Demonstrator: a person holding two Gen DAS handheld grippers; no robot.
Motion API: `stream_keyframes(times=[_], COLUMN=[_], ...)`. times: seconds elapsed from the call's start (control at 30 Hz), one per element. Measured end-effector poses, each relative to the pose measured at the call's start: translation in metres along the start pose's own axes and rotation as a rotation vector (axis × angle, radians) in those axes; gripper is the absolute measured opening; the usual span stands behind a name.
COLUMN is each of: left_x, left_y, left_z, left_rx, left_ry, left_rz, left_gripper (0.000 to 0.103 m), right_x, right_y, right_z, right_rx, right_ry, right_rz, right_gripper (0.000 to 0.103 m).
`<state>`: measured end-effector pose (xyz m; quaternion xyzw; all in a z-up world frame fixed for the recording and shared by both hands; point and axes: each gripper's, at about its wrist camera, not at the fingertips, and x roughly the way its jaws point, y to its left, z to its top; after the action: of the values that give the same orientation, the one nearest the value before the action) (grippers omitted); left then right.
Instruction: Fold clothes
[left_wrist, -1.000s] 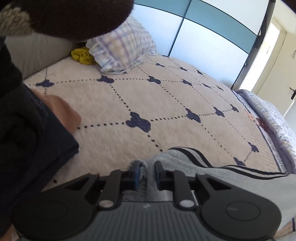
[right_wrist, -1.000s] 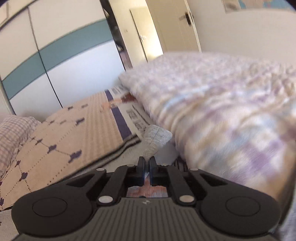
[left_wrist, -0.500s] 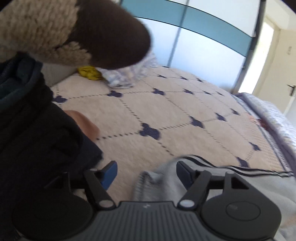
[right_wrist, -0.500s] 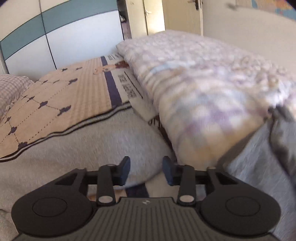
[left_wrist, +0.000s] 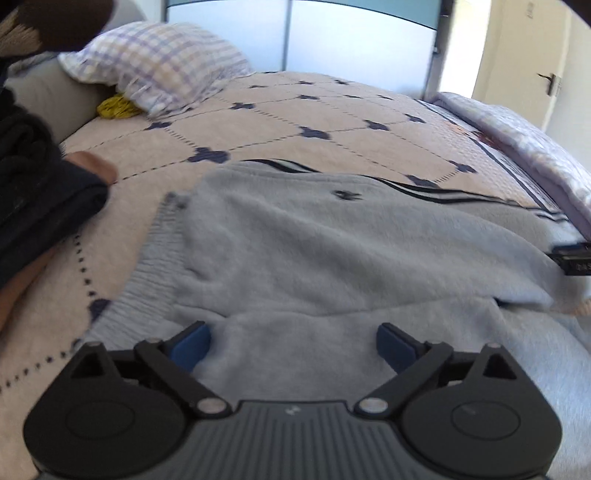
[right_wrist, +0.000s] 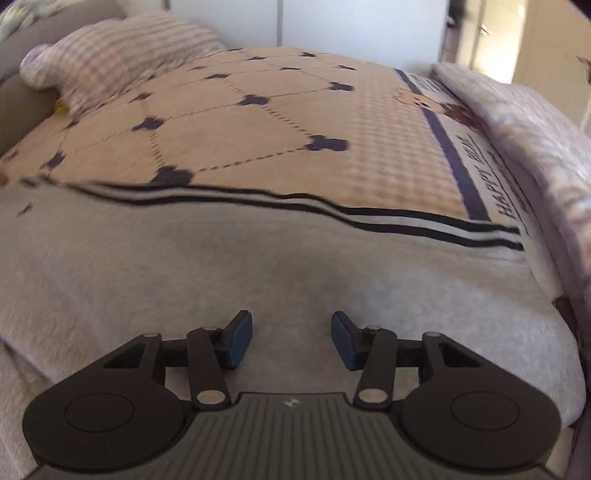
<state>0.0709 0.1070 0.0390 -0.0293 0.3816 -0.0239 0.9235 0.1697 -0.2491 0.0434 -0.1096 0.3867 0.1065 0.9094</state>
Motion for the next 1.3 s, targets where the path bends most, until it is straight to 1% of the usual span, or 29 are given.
stream_keyframes(times=[0.07,0.17,0.27,0.33,0.37,0.4,0.43,0.47,0.5,0.53,0.57,0.6,0.63,0.67,0.7,0.77,0.8,0.87,0.9,0.93,0.97,1.0,1.03,1.07,1.1,1.13,1.2,1.27,1.3], left_x=[0.004,0.007,0.004,-0.007,-0.012,-0.018,-0.021,-0.022,-0.018,-0.014,-0.007,-0.001,-0.001,-0.002,-0.003,-0.004,-0.005,-0.006,-0.007,-0.008,-0.01,-0.013,-0.021,-0.03,-0.038,-0.044,-0.04,-0.016,0.004], left_y=[-0.008,-0.003,0.004,0.005,0.005,0.005,0.005,0.003,-0.002,-0.007,-0.014,-0.022,-0.027,-0.033,-0.036,-0.04,-0.042,-0.04,-0.04,-0.04,-0.039,-0.039,-0.038,-0.036,-0.036,-0.04,-0.051,-0.057,-0.058], left_z=[-0.006,-0.014,-0.021,-0.022,-0.022,-0.023,-0.023,-0.024,-0.025,-0.027,-0.029,-0.032,-0.036,-0.04,-0.043,-0.048,-0.05,-0.056,-0.057,-0.057,-0.057,-0.056,-0.053,-0.048,-0.04,-0.029,-0.005,0.016,0.022], left_rx=[0.027,0.034,0.06,0.054,0.046,0.034,0.022,0.016,0.019,0.024,0.039,0.057,0.063,0.067,0.055,0.054,0.057,0.05,0.049,0.047,0.047,0.057,0.065,0.058,0.048,0.061,0.142,0.205,0.214], left_ry=[-0.003,0.004,0.008,0.01,0.01,0.001,-0.01,-0.018,-0.018,-0.017,-0.002,0.001,-0.023,-0.047,-0.069,-0.104,-0.121,-0.156,-0.161,-0.167,-0.171,-0.17,-0.193,-0.244,-0.297,-0.326,-0.307,-0.229,-0.182], left_rz=[-0.008,-0.014,-0.027,-0.04,-0.053,-0.081,-0.103,-0.112,-0.101,-0.085,-0.039,0.006,0.033,0.059,0.079,0.103,0.112,0.113,0.114,0.115,0.115,0.104,0.068,0.029,0.013,0.01,-0.027,-0.053,-0.063], left_gripper=[0.103,0.103,0.1,0.098,0.098,0.098,0.101,0.103,0.103,0.103,0.103,0.103,0.103,0.103,0.103,0.103,0.103,0.103,0.103,0.103,0.103,0.103,0.103,0.103,0.103,0.103,0.103,0.103,0.103], right_x=[-0.011,-0.009,0.018,0.029,0.034,0.037,0.038,0.037,0.036,0.037,0.04,0.043,0.046,0.05,0.054,0.066,0.073,0.09,0.093,0.091,0.087,0.084,0.08,0.077,0.073,0.07,0.065,0.056,0.05], right_y=[0.043,0.087,0.101,0.086,0.076,0.069,0.061,0.055,0.051,0.054,0.062,0.074,0.089,0.103,0.12,0.146,0.154,0.161,0.16,0.16,0.16,0.161,0.161,0.162,0.155,0.143,0.118,0.09,0.079], right_z=[0.003,0.015,0.021,0.032,0.038,0.043,0.049,0.055,0.062,0.07,0.078,0.085,0.092,0.098,0.104,0.114,0.117,0.119,0.12,0.119,0.118,0.117,0.117,0.116,0.119,0.125,0.133,0.127,0.121], right_rx=[-0.134,-0.246,-0.285,-0.232,-0.198,-0.175,-0.15,-0.127,-0.107,-0.115,-0.137,-0.176,-0.224,-0.272,-0.329,-0.434,-0.462,-0.458,-0.432,-0.416,-0.409,-0.42,-0.439,-0.457,-0.428,-0.371,-0.261,-0.162,-0.124], right_ry=[-0.046,-0.044,0.021,0.033,0.035,0.034,0.023,0.011,0.0,-0.007,-0.011,-0.021,-0.034,-0.047,-0.053,-0.049,-0.042,0.008,0.021,0.018,0.011,-0.008,-0.033,-0.058,-0.075,-0.085,-0.085,-0.039,-0.015], right_rz=[0.076,0.147,0.137,0.047,-0.005,-0.083,-0.128,-0.098,-0.04,0.015,0.071,0.107,0.134,0.161,0.193,0.245,0.252,0.26,0.288,0.299,0.294,0.247,0.176,0.106,0.074,0.071,0.091,0.139,0.139], right_gripper=[0.048,0.048,0.046,0.042,0.033,0.0,0.005,0.005,0.006,0.009,0.015,0.033,0.05,0.056,0.058,0.058,0.058,0.053,0.037,0.01,0.0,0.0,0.0,0.0,0.0,0.0,0.0,0.001,0.007])
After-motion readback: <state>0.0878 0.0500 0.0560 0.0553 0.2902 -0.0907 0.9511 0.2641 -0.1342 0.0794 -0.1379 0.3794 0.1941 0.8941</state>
